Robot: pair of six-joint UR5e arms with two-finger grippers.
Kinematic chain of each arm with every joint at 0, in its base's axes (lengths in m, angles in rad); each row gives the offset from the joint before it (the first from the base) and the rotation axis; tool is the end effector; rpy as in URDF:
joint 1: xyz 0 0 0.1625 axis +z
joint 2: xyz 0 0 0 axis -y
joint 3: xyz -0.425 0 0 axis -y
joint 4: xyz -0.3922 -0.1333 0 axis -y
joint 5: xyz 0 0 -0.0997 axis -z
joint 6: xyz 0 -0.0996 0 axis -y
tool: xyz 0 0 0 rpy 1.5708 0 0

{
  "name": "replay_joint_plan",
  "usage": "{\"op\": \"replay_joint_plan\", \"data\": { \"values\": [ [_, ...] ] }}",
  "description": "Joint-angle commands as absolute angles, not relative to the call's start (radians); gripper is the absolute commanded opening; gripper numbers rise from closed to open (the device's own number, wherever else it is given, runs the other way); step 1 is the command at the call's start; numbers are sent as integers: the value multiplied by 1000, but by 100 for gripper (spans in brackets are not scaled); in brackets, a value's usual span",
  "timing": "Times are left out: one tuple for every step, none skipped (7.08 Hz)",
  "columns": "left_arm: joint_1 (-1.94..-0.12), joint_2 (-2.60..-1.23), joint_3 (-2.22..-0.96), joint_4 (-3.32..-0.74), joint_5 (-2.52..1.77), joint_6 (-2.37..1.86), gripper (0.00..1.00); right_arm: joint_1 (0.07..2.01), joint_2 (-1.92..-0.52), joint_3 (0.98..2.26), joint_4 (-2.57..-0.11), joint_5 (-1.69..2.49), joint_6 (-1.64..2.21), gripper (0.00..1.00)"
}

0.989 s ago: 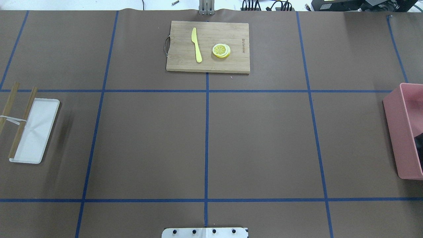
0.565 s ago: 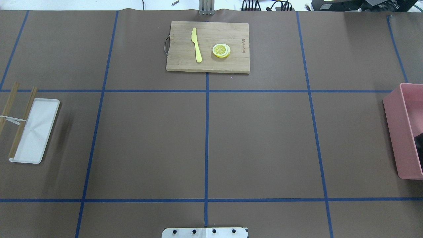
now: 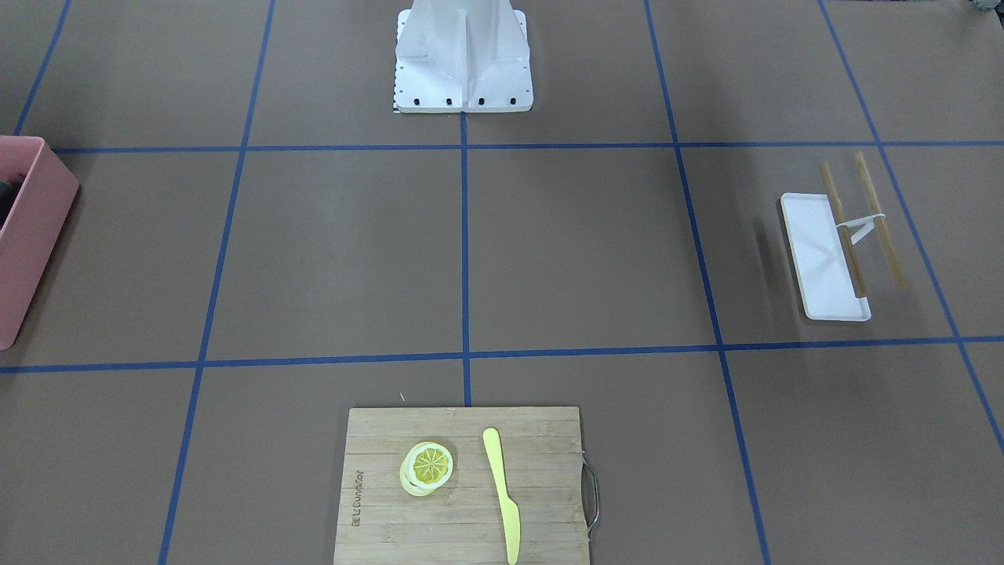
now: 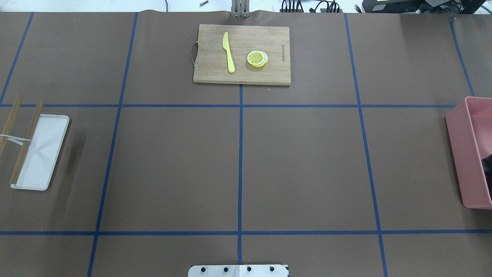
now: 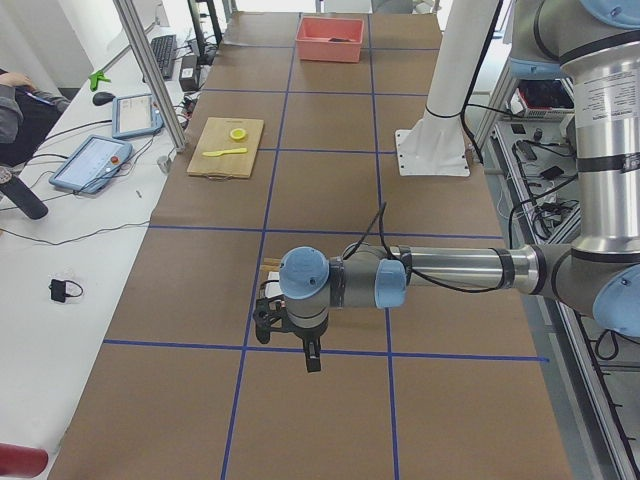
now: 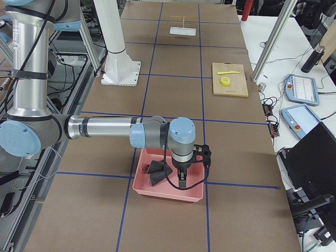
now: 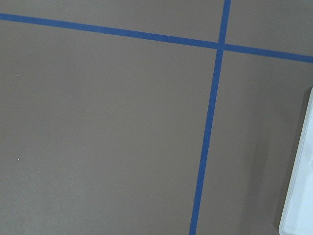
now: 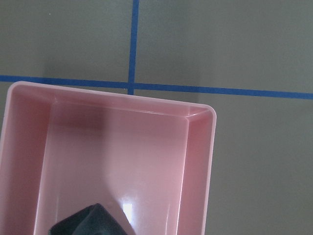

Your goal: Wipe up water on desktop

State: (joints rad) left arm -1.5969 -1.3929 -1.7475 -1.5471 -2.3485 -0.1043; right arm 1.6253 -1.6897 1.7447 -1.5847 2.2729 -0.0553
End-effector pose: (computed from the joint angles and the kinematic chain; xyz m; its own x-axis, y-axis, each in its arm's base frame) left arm -0.0742 -0.4131 0.6547 0.7052 -0.1399 -0.6950 0.1001 0.9902 -0.0978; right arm 0.0931 -0.4395 0.6348 0.7656 -0.0401 0.6420 -0.0121 0.9970 0.0767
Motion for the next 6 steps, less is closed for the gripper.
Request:
{"op": "replay_joint_plan", "data": {
  "values": [
    [-1595,-1393,-1747,-1549,-2349,-104,98,1626,-1720,1785,-1578,2267,-57,100],
    [-1595,-1393,-1747,-1549,-2349,-104,98,1626,-1717,1792,-1577,2264,-57,100],
    [-1594,-1396,-1747,-1551,-2349,-104,98,1626,-1720,1825,-1580,2270,-57,100],
    [-1594,-1399,-1746,-1551,-2349,-104,98,1626,-1720,1830,-1585,2273,-55,100],
    [-1592,-1399,-1744,-1551,-2349,-104,98,1625,-1720,1832,-1585,2275,-55,100],
    [-1591,-1399,-1744,-1551,-2349,-104,98,1624,-1720,1830,-1585,2276,-55,100]
  ]
}}
